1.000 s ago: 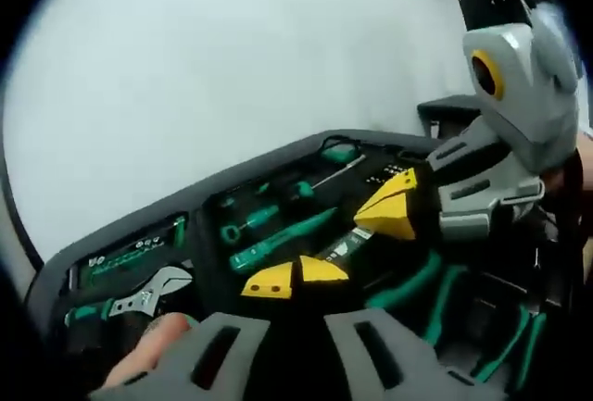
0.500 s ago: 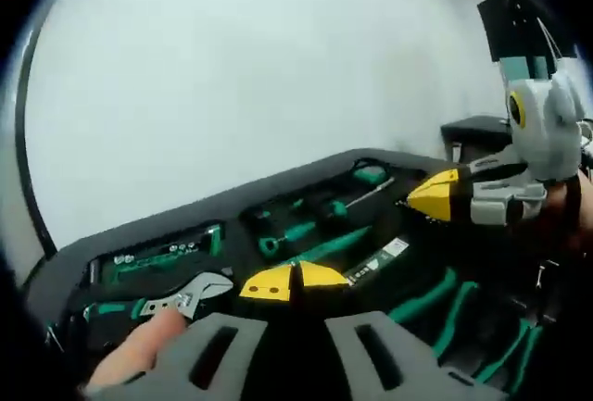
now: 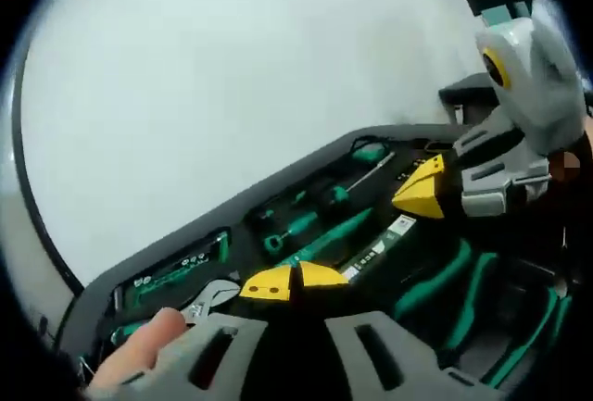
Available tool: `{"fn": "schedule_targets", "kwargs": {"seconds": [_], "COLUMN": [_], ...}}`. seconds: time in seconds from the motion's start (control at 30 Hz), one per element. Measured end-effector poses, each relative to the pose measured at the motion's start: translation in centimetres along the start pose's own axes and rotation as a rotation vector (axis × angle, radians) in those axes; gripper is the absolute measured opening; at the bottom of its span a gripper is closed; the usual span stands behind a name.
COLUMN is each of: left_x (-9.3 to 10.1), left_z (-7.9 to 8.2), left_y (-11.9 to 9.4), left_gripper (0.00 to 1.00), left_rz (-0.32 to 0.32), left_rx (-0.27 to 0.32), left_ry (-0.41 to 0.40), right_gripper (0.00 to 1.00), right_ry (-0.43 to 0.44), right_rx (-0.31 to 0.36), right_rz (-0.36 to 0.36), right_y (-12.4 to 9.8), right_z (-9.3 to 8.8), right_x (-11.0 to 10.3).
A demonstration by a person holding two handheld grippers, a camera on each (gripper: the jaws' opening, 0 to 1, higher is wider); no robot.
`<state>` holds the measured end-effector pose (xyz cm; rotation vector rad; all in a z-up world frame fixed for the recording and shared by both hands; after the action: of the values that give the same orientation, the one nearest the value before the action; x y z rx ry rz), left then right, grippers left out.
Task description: Pick up the tools and put them into their designated positions in the toolbox.
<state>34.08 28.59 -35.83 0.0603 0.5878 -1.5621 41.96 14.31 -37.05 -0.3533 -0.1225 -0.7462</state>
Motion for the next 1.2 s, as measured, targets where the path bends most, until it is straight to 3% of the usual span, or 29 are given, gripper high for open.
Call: {"fn": "schedule_targets", "kwargs": {"seconds": [0.07, 0.1, 0.17, 0.23, 0.27, 0.33, 0.37, 0.47, 0.57, 0.63, 0.7, 0.77, 0.83, 0.9, 0.93, 0.97, 1.0, 1.07, 1.13, 1.2], "left_x": [-0.1, -0.3, -0.6, -0.7, -0.9, -2.2, -3.0, -7.5, -13.9, -17.4, -20.4, -22.9, -23.7, -23.1, -22.6, -22.4, -22.2, -22.4, -22.8, -23.4], "left_z": [0.6, 0.8, 1.4, 1.4, 0.8, -0.2, -0.8, -3.0, -5.8, -7.7, -9.6, -11.4, -12.7, -13.4, -13.5, -13.6, -13.9, -15.0, -15.4, -15.9], "left_y": [-0.1, -0.6, -1.9, -4.8, -6.2, -9.2, -10.8, -14.6, -17.8, -19.5, -20.5, -20.9, -20.3, -19.4, -18.8, -17.9, -16.9, -15.4, -14.6, -13.9], "left_gripper": [0.01, 0.01, 0.02, 0.09, 0.13, 0.18, 0.2, 0.27, 0.28, 0.33, 0.41, 0.52, 0.6, 0.6, 0.61, 0.63, 0.66, 0.68, 0.66, 0.61], "left_rz": [-0.01, -0.009, 0.008, -0.005, -0.019, 0.04, 0.071, 0.18, 0.288, 0.324, 0.374, 0.387, 0.327, 0.289, 0.275, 0.225, 0.169, 0.071, 0.033, 0.051], "left_rx": [0.039, 0.057, 0.11, 0.202, 0.237, 0.294, 0.32, 0.362, 0.339, 0.293, 0.302, 0.316, 0.279, 0.242, 0.252, 0.294, 0.289, 0.228, 0.232, 0.199], "left_ry": [0.033, 0.027, -0.007, -0.058, -0.085, -0.109, -0.108, -0.131, -0.155, -0.233, -0.359, -0.449, -0.49, -0.46, -0.414, -0.378, -0.359, -0.368, -0.396, -0.411], "right_gripper": [0.0, 0.01, 0.08, 0.08, 0.08, 0.08, 0.08, 0.08, 0.08, 0.08, 0.09, 0.09, 0.09, 0.1, 0.1, 0.1, 0.1, 0.1, 0.1, 0.1], "right_ry": [-0.119, -0.164, -0.178, -0.11, -0.121, -0.266, -0.284, -0.316, -0.309, -0.286, -0.267, -0.259, -0.258, -0.27, -0.273, -0.275, -0.277, -0.282, -0.29, -0.3], "right_rx": [-0.003, 0.037, 0.097, 0.106, 0.095, 0.132, 0.134, 0.136, 0.12, 0.102, 0.086, 0.079, 0.072, 0.063, 0.061, 0.06, 0.06, 0.061, 0.05, 0.043], "right_rz": [-0.028, -0.057, -0.045, -0.048, -0.064, -0.16, -0.171, -0.17, -0.17, -0.16, -0.151, -0.149, -0.146, -0.145, -0.145, -0.146, -0.149, -0.155, -0.151, -0.15], "right_y": [-0.3, -0.4, -1.1, -2.3, -2.9, -3.9, -4.0, -4.3, -4.3, -4.2, -4.1, -4.0, -3.9, -3.8, -3.8, -3.7, -3.8, -3.9, -3.8, -3.7], "right_z": [0.3, 0.7, 1.0, 0.7, 0.6, 1.3, 1.4, 1.3, 1.2, 0.9, 0.7, 0.6, 0.5, 0.4, 0.3, 0.3, 0.3, 0.4, 0.2, 0.2], "right_x": [0.4, 0.5, -0.1, -0.4, -0.3, 0.1, -0.2, -0.8, -0.6, -0.4, -0.2, -0.1, -0.1, -0.1, -0.1, -0.1, -0.1, -0.1, -0.1, -0.2]}}
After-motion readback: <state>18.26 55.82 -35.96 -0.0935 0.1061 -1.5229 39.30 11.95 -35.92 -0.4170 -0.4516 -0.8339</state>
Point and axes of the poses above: the point that each gripper's makers call its tool centre point, and the gripper's own axes: y roughly forward along the fingers, x roughly to its right, z roughly out of its top, the point moved 9 cm from there along -y, roughly backward along the fingers, and after that the axes turned 2 degrees about -z, right-handed, at the moved point
